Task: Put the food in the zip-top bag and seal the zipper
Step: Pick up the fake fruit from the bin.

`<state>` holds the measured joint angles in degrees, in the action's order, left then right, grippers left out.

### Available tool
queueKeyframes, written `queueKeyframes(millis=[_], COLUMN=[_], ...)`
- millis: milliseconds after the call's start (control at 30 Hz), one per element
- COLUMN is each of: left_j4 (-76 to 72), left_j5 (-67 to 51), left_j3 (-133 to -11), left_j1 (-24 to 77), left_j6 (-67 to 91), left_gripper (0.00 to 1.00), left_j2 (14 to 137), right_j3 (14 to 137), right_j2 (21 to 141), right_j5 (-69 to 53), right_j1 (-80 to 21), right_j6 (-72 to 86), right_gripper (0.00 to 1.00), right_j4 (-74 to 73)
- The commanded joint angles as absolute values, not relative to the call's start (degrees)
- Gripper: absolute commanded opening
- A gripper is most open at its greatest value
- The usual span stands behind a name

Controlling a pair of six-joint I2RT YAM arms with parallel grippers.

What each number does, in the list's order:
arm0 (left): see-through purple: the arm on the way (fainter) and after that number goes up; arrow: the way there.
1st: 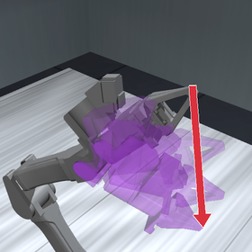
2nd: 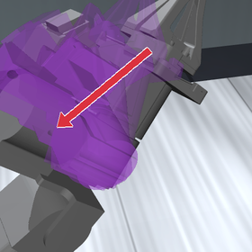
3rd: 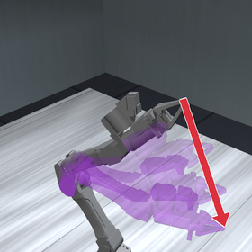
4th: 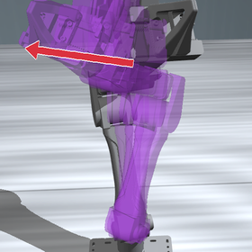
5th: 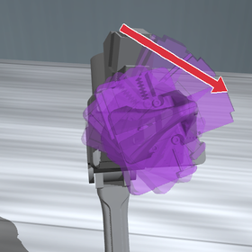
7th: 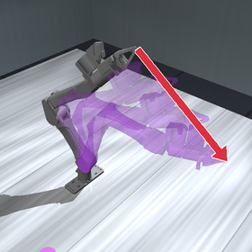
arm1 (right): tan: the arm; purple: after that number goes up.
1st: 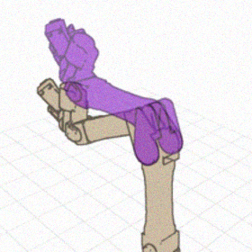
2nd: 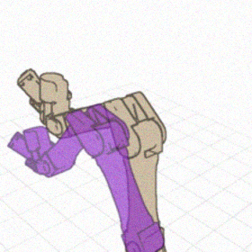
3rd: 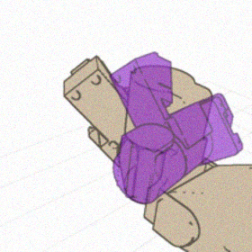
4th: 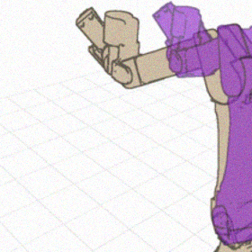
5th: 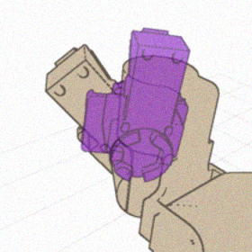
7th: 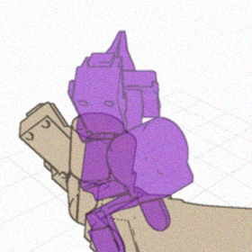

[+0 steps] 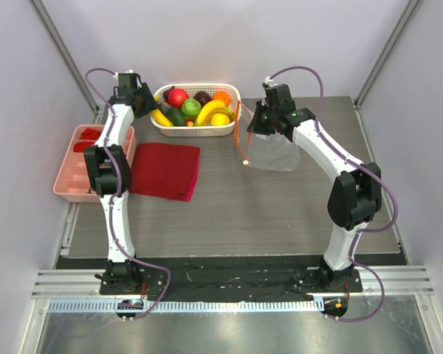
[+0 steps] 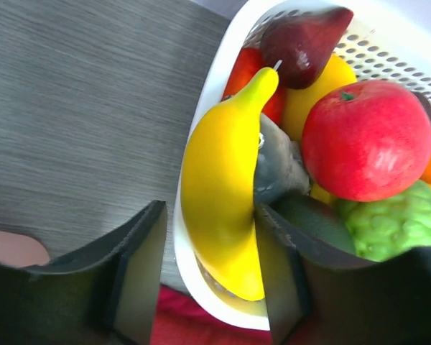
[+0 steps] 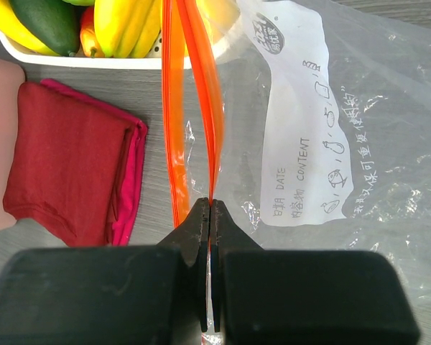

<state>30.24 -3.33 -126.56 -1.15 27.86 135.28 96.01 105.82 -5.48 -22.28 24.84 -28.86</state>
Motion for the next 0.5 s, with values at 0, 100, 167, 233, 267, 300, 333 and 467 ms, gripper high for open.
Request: queueKeyframes(millis=[0, 100, 167, 233, 267, 300, 333, 467], left_j4=[26.7, 26.8, 26.9, 26.9, 26.7, 26.6, 26.6, 26.0], left_j5=[-4.3, -5.4, -5.7, -6.2, -6.3, -6.4, -6.6, -7.0], left_j3=[-128.6, -128.5, -128.5, -128.6, -128.5, -128.5, -128.6, -128.3], left_j1=[-1.5, -1.5, -1.6, -1.6, -1.6, -1.6, -1.5, -1.6], left_j6=[27.1, 26.5, 26.3, 26.1, 25.9, 25.9, 25.8, 25.5], left_gripper=[0.52, 0.42, 0.3, 0.21, 0.18, 0.15, 0.15, 0.13], left_j2=[132.0, 131.2, 130.6, 129.8, 129.5, 128.9, 128.4, 125.9], right_j3=[98.3, 98.3, 98.4, 98.5, 98.6, 98.7, 98.9, 99.1], right_j2=[104.9, 105.0, 105.1, 105.1, 105.1, 105.2, 105.2, 105.3], right_j5=[-5.5, -5.8, -5.8, -6.2, -6.2, -6.8, -7.1, -8.2], right_j1=[-21.9, -21.8, -21.6, -21.5, -21.4, -21.4, -21.2, -20.9], right_j6=[24.3, 24.5, 24.6, 24.7, 25.0, 25.5, 25.7, 26.9], right_gripper=[0.01, 0.01, 0.01, 0.01, 0.01, 0.01, 0.01, 0.01], right_j4=[-28.3, -28.3, -28.3, -28.3, -28.4, -28.3, -28.3, -28.3])
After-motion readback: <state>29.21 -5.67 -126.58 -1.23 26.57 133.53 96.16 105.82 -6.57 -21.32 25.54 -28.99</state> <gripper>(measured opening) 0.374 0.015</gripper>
